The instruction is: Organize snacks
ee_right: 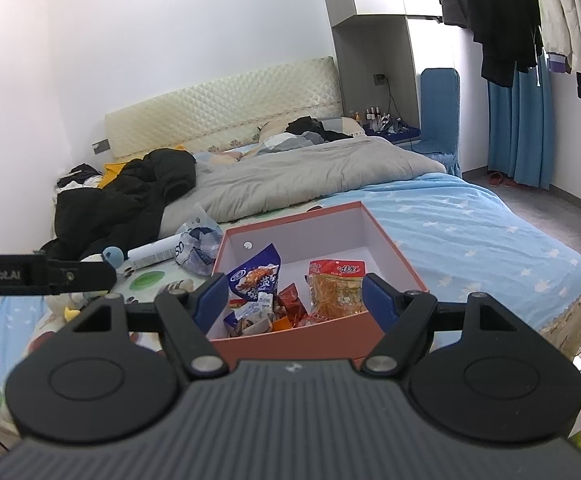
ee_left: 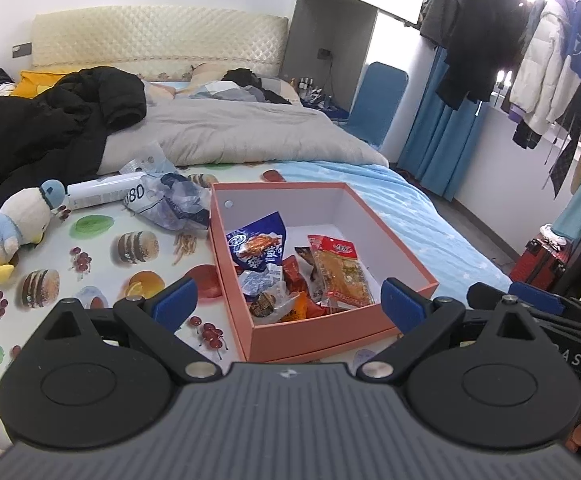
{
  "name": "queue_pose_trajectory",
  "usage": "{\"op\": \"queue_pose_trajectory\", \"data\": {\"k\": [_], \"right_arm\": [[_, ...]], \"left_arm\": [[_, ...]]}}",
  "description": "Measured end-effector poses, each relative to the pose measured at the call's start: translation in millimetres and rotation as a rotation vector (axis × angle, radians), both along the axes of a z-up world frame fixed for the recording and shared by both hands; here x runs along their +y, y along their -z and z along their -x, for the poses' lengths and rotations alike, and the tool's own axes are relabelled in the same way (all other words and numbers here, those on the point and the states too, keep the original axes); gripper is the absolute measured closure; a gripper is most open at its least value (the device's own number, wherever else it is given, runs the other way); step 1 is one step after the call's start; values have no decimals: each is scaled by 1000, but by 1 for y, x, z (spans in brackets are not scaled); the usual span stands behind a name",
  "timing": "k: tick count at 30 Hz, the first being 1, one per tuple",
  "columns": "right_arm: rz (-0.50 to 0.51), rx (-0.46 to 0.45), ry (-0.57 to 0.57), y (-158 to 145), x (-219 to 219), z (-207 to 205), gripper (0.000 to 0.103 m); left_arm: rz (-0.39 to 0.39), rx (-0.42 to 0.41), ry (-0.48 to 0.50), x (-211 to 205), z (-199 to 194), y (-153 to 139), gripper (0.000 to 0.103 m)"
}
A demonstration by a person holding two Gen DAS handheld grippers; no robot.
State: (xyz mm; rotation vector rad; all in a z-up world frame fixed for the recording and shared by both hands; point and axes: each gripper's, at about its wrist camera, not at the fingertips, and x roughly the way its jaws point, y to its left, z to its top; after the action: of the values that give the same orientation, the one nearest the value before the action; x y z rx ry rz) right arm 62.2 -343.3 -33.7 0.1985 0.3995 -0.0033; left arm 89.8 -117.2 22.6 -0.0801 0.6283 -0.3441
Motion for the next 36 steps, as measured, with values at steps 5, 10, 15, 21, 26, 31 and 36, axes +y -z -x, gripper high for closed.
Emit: {"op": "queue_pose_trajectory", "data": {"k": [5,10,15,21,26,31,36], "right_arm": [[3,-2,4,0,-1,-1,28],[-2,4,6,3,-3,-3,28],[-1,3,9,4,-3,-2,28],[-5,-18,29,7,-6,-3,28],[-12,-7,24,14,-6,-9,28],[-15,-4,21,16,-4,-13,28],[-9,-4,20,17,-3,-16,28]], "left_arm": [[-6,7,0,-1,-1,2,3],[-13,11,1,-3,-3,5,3],[-28,9,-6,-5,-4,9,3],[-23,-15,-32,-2,-7,8,3],[-43,-3,-24,-3,-13,16,3],[-44,18,-38,1,-19,23,3],[-55,24,-49,3,-22,25,3]]}}
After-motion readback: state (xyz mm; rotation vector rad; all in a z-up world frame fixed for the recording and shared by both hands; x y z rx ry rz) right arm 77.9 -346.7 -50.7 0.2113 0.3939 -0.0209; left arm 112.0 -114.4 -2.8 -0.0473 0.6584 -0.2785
